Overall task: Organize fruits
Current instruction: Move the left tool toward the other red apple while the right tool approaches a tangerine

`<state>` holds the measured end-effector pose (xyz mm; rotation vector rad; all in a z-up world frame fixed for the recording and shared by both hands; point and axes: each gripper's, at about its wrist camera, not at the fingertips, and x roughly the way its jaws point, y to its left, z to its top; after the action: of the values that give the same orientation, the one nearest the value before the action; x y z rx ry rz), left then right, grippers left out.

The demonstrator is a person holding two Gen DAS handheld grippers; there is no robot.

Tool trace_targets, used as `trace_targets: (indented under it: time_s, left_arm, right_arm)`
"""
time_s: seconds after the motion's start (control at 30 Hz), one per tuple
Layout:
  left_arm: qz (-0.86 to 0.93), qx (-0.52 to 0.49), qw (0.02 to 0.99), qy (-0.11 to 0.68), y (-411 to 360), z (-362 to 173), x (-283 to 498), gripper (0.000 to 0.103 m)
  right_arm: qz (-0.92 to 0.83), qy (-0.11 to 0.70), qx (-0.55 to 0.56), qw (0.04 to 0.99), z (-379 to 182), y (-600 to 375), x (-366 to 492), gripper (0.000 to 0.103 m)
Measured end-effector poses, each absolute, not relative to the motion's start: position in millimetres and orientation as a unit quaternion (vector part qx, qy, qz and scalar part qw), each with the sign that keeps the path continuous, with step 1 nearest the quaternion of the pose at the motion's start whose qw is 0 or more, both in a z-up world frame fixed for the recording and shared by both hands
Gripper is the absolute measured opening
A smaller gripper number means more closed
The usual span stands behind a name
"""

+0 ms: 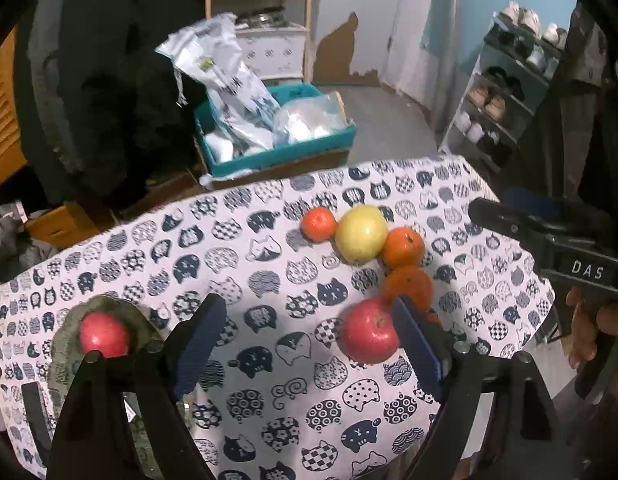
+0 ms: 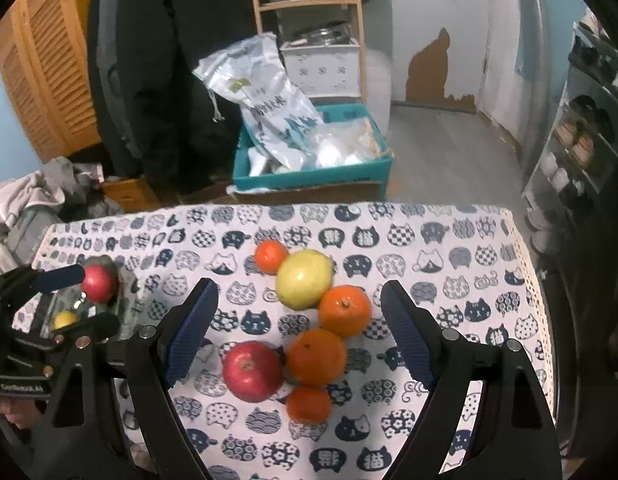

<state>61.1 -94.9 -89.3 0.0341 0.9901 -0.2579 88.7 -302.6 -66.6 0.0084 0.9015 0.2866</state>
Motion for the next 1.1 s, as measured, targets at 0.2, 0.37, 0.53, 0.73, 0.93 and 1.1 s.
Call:
trace_targets:
  time_s: [0.2,0.37,0.53,0.73,0.93,1.1]
  left_arm:
    - [-0.136,0.044,0.853,0.503,-118,-117,71,0.086]
    - [-0.147,0.046,0.829,0.537,-134,-146,80,0.086]
    - [-0.161,0.022,0.810,0.564,-142,-167,88,0.086]
    - [-0.162,0.023,0.796,0.582,-153,-187,93,0.086]
    - [-0.162,0.027,0.787,0.595,-160,-206,98,0.086]
    - [-0.165,0.014,0.779,0.604,-163,-222,101,0.088]
  right_arm:
    - [0.126,0.463,0.001,0.877,-92,-312,95,0.084]
    - [0.111,0.486,0.001,0.867,-114,-324,99,0.084]
    - [0.103,0.510,0.014,0.854,-134,-336,101,0.084]
    - [0.103,0.530,0.018,0.841,-154,-342,103,0.084]
    - [0.098,0.532,0.027,0.840,-158,-349,104,0.084]
    - [0.096,0.535,0.029,0.839,-162,-352,105,0.084]
